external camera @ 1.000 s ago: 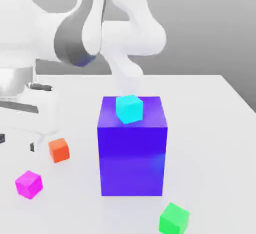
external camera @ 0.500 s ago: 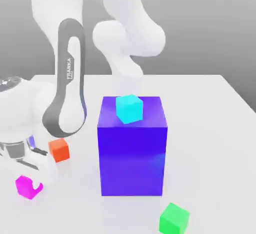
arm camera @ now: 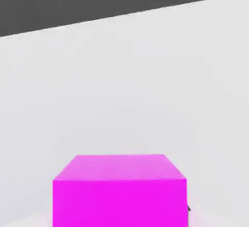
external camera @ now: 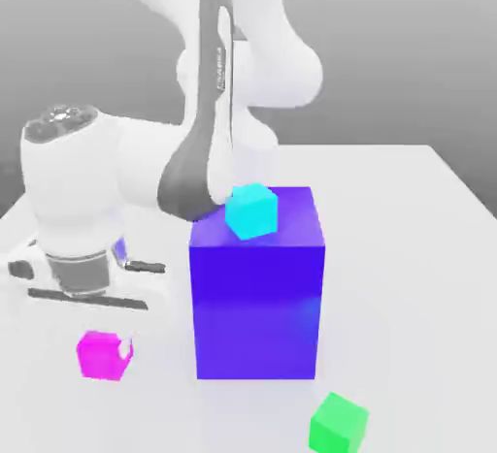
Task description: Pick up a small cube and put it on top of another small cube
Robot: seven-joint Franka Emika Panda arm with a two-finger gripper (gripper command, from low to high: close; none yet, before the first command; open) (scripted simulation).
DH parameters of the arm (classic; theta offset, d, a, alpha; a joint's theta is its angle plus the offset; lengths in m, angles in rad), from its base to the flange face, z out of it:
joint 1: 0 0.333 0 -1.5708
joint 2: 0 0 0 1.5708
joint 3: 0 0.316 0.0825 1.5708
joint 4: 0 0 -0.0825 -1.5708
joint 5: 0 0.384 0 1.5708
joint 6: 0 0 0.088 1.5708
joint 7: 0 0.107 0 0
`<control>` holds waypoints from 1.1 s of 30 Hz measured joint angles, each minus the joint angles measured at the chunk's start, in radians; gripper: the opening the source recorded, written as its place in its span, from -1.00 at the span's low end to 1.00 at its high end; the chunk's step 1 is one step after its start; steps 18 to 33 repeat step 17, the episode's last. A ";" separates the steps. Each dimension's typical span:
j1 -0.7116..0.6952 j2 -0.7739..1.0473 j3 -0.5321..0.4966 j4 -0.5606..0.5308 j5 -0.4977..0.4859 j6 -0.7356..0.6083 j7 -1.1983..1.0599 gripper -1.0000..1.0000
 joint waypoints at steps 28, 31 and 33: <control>0.246 0.122 0.202 0.079 -0.128 0.045 0.028 1.00; 0.246 0.122 0.202 0.079 -0.128 0.045 0.028 1.00; 0.246 0.122 0.202 0.079 -0.128 0.045 0.028 1.00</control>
